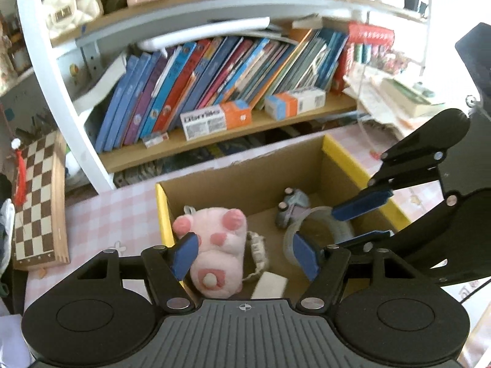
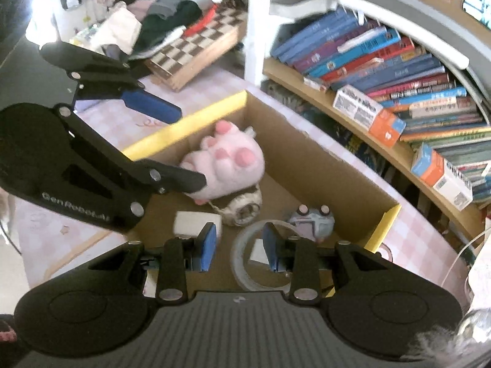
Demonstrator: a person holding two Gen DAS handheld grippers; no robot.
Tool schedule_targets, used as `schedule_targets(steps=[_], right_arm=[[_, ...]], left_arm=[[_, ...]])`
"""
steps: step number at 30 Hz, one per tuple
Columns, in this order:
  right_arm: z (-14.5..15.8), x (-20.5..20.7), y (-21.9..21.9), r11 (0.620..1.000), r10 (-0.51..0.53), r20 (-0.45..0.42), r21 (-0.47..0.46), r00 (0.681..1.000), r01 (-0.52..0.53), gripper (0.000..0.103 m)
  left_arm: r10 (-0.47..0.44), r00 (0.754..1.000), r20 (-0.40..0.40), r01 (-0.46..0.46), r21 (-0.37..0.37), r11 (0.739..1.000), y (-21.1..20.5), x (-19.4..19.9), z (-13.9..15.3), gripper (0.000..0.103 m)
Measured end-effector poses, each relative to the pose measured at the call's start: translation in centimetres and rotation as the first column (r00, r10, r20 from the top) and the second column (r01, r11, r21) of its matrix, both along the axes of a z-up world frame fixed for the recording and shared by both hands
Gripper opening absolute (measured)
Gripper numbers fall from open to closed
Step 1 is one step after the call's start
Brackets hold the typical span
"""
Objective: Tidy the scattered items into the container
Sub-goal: 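Open both grippers to release the pig and charger into the box, then raise both open tools out of the box and back toward the desk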
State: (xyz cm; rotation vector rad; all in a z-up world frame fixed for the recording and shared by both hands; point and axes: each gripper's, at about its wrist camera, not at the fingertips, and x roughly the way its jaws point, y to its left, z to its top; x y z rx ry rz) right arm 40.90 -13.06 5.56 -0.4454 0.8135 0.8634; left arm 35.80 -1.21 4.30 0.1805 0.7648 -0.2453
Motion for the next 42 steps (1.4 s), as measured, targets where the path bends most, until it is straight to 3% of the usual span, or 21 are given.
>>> schedule_targets(steps=[11, 16, 33, 42], right_arm=[[3.8, -6.8, -2.1, 0.992, -0.077, 0.026, 0.104, 0.997, 0.074, 0.035], [4.1, -10.5, -2.7, 0.982, -0.136, 0.014, 0.132, 0.991, 0.133, 0.035], [0.7, -19.7, -3.5, 0.933, -0.312, -0.05, 0.172, 0.949, 0.316, 0.036], [-2.3, -23.1, -2.4, 0.903, -0.409, -0.025, 0.134, 0.912, 0.409, 0.036]], left_arm=[[0.004, 0.997, 0.073, 0.008, -0.163, 0.987, 2.6, -6.5, 2.3, 0.07], [-0.006, 0.997, 0.079, 0.021, -0.189, 0.982, 3.7, -9.6, 2.1, 0.07], [0.011, 0.999, 0.048, -0.003, -0.164, 0.987, 5.5, -17.2, -1.0, 0.07], [0.035, 0.999, 0.025, -0.031, -0.149, 0.988, 5.6, -19.3, -3.0, 0.07]])
